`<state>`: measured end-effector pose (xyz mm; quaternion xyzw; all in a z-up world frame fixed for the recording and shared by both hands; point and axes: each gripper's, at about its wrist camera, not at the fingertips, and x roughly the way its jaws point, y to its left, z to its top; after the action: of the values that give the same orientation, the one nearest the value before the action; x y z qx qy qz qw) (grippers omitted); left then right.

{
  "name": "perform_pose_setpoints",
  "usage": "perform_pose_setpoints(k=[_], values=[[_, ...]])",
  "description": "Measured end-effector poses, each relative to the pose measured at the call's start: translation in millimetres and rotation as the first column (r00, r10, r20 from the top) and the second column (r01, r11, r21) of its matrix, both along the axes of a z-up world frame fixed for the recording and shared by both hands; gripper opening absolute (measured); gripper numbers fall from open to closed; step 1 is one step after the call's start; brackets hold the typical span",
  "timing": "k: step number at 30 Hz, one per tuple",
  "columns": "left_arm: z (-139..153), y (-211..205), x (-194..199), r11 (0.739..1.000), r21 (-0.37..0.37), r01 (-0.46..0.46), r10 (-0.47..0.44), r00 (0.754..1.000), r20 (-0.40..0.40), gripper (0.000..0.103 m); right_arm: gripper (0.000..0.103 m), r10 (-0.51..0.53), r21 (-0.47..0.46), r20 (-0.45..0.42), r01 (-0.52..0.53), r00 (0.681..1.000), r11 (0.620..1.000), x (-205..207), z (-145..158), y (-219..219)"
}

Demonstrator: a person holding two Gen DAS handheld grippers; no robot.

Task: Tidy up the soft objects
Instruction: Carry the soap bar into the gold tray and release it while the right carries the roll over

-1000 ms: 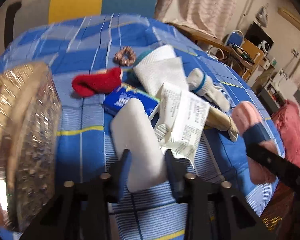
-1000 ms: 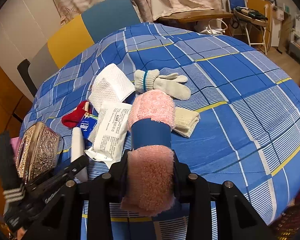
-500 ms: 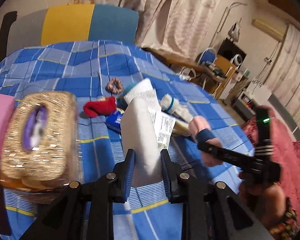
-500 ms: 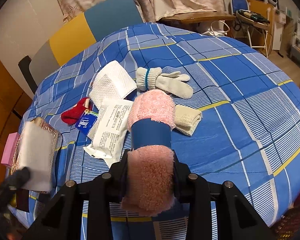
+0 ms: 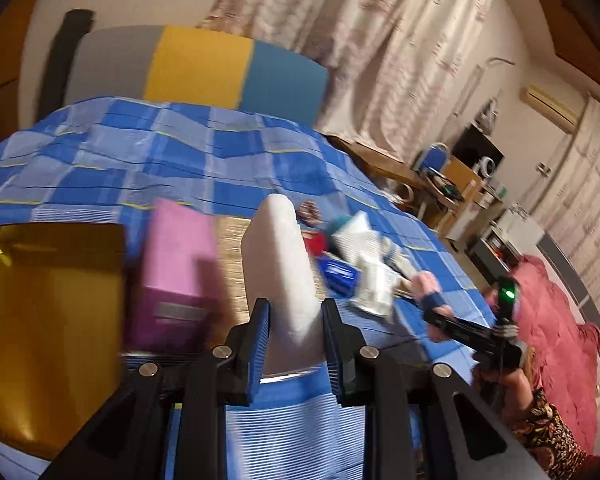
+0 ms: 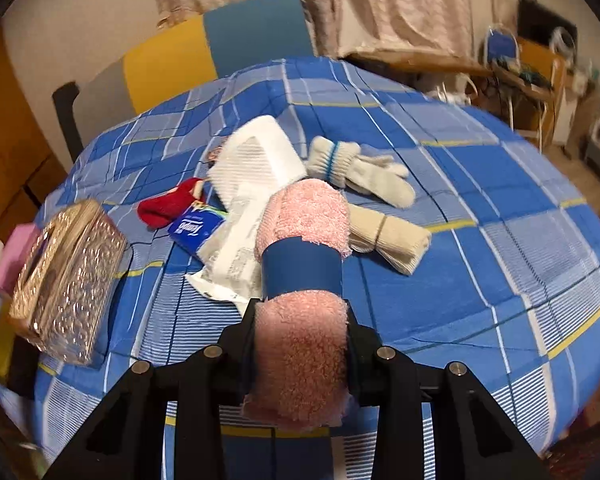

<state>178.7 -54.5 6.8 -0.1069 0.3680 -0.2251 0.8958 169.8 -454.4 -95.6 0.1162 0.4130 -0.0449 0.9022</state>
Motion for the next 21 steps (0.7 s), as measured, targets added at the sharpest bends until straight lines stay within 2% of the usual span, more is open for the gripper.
perform_pose_setpoints(k=[2, 6, 9, 14, 21], values=[[-1, 24, 6, 0.999, 0.020, -0.036, 0.036, 0.999, -0.006, 0.025, 0.037, 0.007, -0.011, 0.013, -0.007, 1.000, 1.000, -5, 4, 9], [-7, 73, 20, 0.991, 0.066, -0.120, 0.121, 0.993, -0.014, 0.025, 0.036, 0.004, 0.029, 0.037, -0.005, 0.999, 1.000, -19, 12, 22], [-19, 112, 34, 0.975, 0.111, -0.191, 0.196, 0.980, -0.028, 0.025, 0.036, 0.011, 0.051, 0.058, -0.014, 0.998, 0.999, -33, 23, 34], [-50, 172, 62, 0.926, 0.207, -0.316, 0.338, 0.938, -0.080, 0.025, 0.036, 0.058, 0.021, 0.118, -0.061, 0.991, 0.998, -54, 57, 66], [-91, 218, 100, 0.876, 0.310, -0.370, 0.427, 0.894, -0.139, 0.025, 0.036, 0.145, 0.028, 0.198, -0.154, 0.969, 0.988, -70, 104, 122]])
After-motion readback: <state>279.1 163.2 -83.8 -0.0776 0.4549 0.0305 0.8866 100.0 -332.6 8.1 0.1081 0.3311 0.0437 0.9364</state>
